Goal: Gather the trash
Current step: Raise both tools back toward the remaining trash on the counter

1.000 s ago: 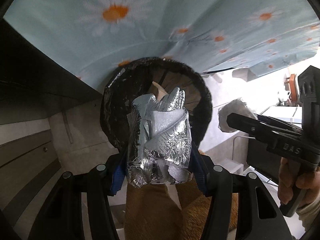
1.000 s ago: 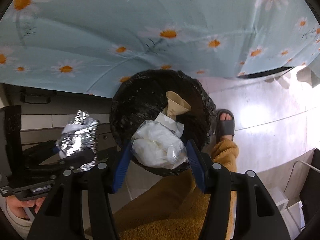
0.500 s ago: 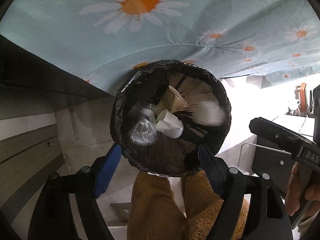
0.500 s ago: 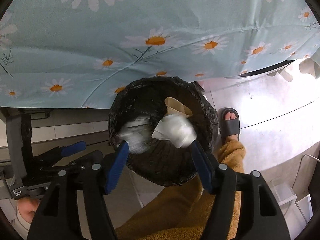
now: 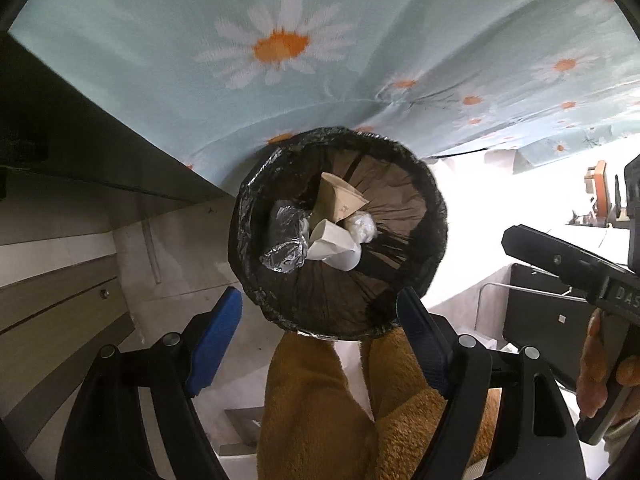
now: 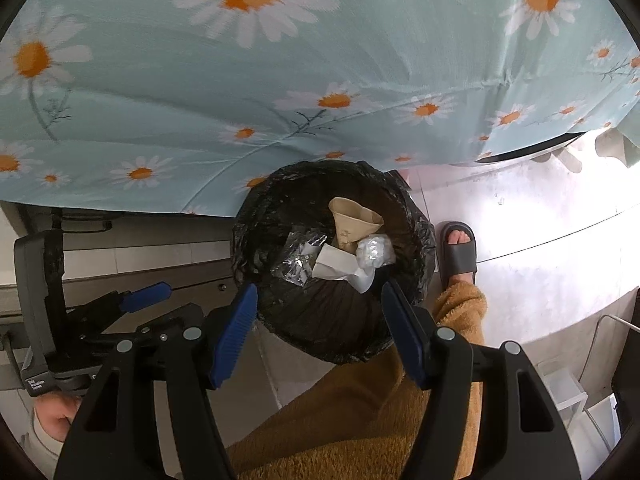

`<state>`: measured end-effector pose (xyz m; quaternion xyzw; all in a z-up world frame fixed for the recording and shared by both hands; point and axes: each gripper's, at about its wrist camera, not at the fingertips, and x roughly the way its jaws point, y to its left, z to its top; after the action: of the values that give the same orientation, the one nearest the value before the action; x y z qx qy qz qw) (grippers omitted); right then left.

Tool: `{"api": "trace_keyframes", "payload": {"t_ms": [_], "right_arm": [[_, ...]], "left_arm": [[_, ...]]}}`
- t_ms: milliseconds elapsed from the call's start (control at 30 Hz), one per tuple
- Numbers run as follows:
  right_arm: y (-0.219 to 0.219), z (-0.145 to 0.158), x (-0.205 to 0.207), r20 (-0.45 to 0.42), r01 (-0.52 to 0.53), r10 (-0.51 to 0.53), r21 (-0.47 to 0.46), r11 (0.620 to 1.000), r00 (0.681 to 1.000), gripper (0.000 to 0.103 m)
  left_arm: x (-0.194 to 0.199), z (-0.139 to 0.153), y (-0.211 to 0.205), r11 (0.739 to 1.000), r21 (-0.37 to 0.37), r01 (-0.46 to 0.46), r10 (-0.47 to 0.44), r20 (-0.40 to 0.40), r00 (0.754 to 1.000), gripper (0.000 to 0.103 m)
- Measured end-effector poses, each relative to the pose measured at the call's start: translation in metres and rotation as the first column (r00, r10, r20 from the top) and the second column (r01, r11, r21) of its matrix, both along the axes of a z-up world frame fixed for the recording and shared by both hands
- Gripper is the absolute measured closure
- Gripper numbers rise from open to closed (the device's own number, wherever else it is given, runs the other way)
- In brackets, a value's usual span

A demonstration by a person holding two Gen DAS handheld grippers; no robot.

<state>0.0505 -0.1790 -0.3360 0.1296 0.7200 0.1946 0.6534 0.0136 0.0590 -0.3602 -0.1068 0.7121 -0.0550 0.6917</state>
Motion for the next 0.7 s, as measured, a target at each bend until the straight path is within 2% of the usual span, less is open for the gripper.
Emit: {"api": "trace_keyframes", "payload": {"t_ms": [233,533,700], "right_arm": [[-0.004,0.032,-0.005,0.025,0.021,-0.021,0.012,1.000,0.999,0.038],[-0.004,0.082,-0.012,0.082,0.039,-0.042,0.032,0.999,0.996,0.038],[0.002,0.119,-0.016,0.150,0.033,-0.039,0.045,0.998,0.988,0.038]], "left_arm": [[-0.006,0.045,0.011,0.999,-0.029,-0.019,0.022,0.081,0.996,0.026],[-0.009,0.103,0.012,0.997,-0.080,0.018,-0.003,0.184,0.983,0.026],[-0.014,0.134,0.013,0.994,-0.104,0.034,-0.007,0.246,0.969,0.026]]}}
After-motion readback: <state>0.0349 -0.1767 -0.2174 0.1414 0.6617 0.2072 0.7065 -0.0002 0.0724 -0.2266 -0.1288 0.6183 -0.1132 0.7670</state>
